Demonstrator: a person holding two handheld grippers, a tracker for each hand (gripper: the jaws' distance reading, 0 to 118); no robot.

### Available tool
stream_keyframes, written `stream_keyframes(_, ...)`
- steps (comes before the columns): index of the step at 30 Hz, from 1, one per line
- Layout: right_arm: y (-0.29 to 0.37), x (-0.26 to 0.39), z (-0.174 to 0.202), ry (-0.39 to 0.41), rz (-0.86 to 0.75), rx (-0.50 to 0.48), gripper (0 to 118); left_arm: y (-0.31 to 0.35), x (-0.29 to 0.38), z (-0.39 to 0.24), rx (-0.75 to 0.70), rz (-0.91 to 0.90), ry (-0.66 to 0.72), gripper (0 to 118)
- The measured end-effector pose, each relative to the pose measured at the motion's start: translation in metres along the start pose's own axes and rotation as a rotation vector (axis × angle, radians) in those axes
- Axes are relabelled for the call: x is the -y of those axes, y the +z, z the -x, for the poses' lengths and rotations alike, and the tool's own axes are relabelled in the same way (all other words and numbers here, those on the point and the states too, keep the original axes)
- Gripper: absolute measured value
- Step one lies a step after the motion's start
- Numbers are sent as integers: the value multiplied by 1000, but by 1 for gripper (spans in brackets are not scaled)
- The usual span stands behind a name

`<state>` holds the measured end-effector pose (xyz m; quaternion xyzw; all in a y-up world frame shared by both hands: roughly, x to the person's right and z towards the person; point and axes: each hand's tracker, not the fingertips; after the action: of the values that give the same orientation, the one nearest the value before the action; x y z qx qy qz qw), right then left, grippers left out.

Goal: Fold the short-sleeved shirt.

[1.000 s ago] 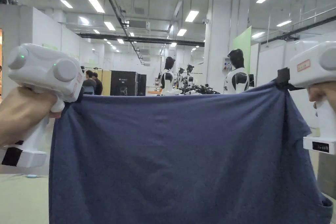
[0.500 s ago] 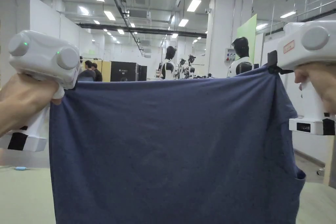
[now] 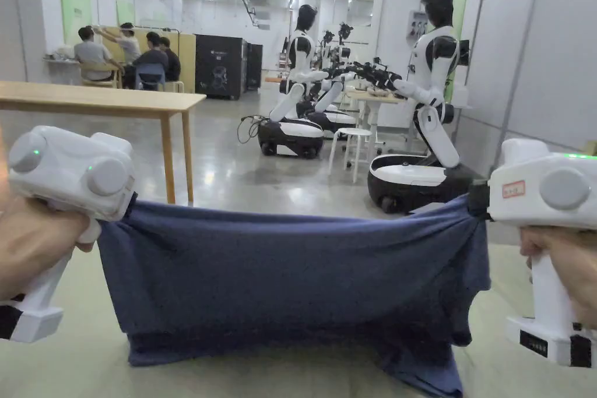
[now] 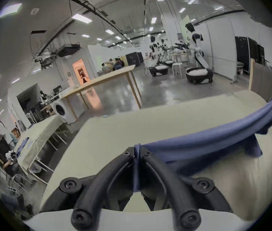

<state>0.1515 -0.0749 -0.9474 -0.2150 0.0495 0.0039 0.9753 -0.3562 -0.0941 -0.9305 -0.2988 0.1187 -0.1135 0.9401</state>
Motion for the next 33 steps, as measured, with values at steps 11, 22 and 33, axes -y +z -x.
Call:
stream_keyframes(11,136,233,-19,-58,190,-54,3,80,233,-11,185,179,47,4)
stream_keyframes(22,256,326,-27,-90,235,-78,3,185,345,8,198,177,50,4)
stream_keyframes(33,286,354,-23,-52,272,-71,3,224,388,25,260,192,154,4)
